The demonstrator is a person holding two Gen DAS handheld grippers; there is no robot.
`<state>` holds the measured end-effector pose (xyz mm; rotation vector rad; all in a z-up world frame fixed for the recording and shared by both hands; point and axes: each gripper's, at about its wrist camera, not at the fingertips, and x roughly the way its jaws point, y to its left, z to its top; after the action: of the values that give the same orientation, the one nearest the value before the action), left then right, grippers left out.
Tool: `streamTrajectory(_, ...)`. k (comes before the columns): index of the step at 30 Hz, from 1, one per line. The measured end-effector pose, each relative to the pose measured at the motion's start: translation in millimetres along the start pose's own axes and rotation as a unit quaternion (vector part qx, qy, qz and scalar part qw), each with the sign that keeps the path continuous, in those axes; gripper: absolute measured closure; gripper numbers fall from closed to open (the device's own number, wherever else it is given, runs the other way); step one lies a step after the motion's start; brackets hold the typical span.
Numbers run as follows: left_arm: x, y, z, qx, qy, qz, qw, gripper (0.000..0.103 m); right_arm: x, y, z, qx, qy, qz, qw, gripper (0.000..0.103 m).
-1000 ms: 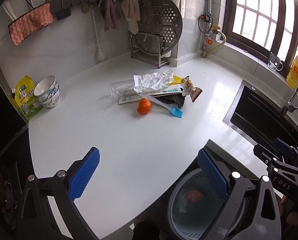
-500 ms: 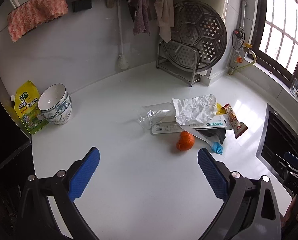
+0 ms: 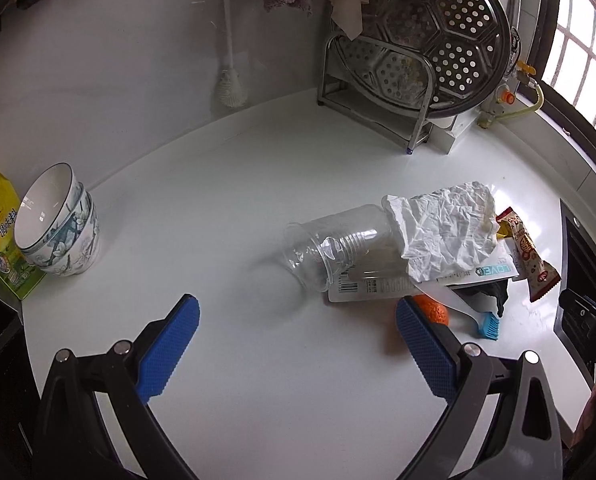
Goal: Collect trash
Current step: 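Close left tool on the clear plastic cup while right tool grasps the red-white snack wrapper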
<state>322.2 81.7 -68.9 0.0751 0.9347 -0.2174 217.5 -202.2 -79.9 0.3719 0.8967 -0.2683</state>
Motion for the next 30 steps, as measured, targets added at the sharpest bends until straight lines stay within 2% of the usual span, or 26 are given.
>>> streamTrajectory(8,41,-5,11,0.012,0.021,-0.021,0.9995,0.006,36,-2,26,0.006,0.017,-0.019,1.0,0.022)
streamTrajectory(15,58,-10,16,0.02,0.025,-0.033,0.9989,0.006,62,3,37,0.008,0.047,0.005,0.999,0.022)
streamTrajectory(21,67,-6,20,0.008,0.028,-0.036,0.9989,0.006,61,10,38,-0.013,0.036,0.003,0.999,0.023)
streamTrajectory(22,69,-5,21,0.006,0.029,-0.036,0.9989,0.006,60,11,38,-0.016,0.034,0.004,0.999,0.025)
streamTrajectory(27,74,-2,25,-0.001,0.027,-0.035,0.999,0.006,65,14,36,-0.021,0.052,0.017,0.998,0.052)
streamTrajectory(30,73,-1,27,-0.004,0.022,-0.038,0.999,0.006,64,15,34,-0.022,0.052,0.024,0.998,0.06)
